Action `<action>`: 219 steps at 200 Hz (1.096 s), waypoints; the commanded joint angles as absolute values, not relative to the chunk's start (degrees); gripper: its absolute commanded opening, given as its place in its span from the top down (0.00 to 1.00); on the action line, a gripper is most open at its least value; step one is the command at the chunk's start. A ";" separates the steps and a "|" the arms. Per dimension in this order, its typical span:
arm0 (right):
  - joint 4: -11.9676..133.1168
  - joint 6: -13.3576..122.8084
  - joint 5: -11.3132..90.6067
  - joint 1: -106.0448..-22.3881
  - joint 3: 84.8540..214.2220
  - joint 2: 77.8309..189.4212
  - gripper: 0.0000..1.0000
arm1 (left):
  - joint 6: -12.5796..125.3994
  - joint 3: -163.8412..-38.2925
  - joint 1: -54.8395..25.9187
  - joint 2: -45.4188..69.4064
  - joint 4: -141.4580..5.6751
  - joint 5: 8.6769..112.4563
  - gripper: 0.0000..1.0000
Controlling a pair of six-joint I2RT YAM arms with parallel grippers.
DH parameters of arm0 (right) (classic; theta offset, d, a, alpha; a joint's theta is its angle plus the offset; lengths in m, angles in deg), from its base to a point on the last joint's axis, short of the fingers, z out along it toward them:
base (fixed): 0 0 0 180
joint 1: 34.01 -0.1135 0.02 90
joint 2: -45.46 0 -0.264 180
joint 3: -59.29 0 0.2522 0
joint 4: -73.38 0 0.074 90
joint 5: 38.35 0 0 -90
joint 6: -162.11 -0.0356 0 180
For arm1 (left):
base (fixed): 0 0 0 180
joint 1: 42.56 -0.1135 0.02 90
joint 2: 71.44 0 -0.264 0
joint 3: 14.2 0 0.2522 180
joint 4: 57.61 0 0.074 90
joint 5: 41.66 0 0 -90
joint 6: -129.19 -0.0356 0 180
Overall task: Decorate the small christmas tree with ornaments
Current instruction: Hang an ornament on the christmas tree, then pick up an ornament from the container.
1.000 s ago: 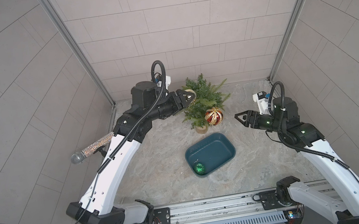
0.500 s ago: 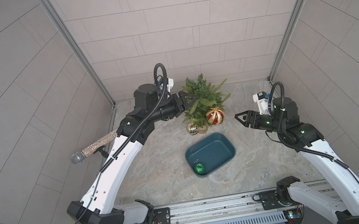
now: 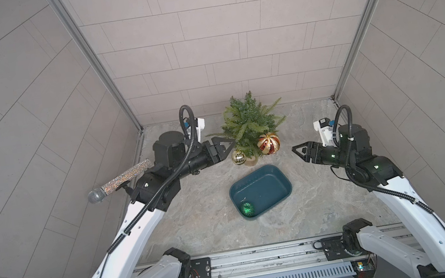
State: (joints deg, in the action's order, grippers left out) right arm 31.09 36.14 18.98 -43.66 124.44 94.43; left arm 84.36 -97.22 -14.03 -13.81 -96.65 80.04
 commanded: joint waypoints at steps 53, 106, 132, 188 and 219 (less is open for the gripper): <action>26.49 37.22 21.54 -46.05 115.64 88.79 0.34 | 81.03 -79.03 -9.05 -24.41 -108.46 75.65 0.23; 27.68 37.33 23.52 -47.99 112.30 88.52 0.35 | 76.56 -77.51 7.34 -14.72 -111.50 60.67 0.24; 28.58 37.13 23.61 -47.99 111.46 88.43 0.35 | 73.48 -80.72 10.77 -6.24 -111.67 58.71 0.24; 28.47 38.23 24.09 -48.01 110.88 88.01 0.35 | 70.09 -86.12 14.32 6.49 -112.68 54.25 0.26; 28.50 38.45 24.38 -47.99 110.40 87.91 0.35 | 69.52 -87.23 14.46 10.30 -112.89 52.65 0.25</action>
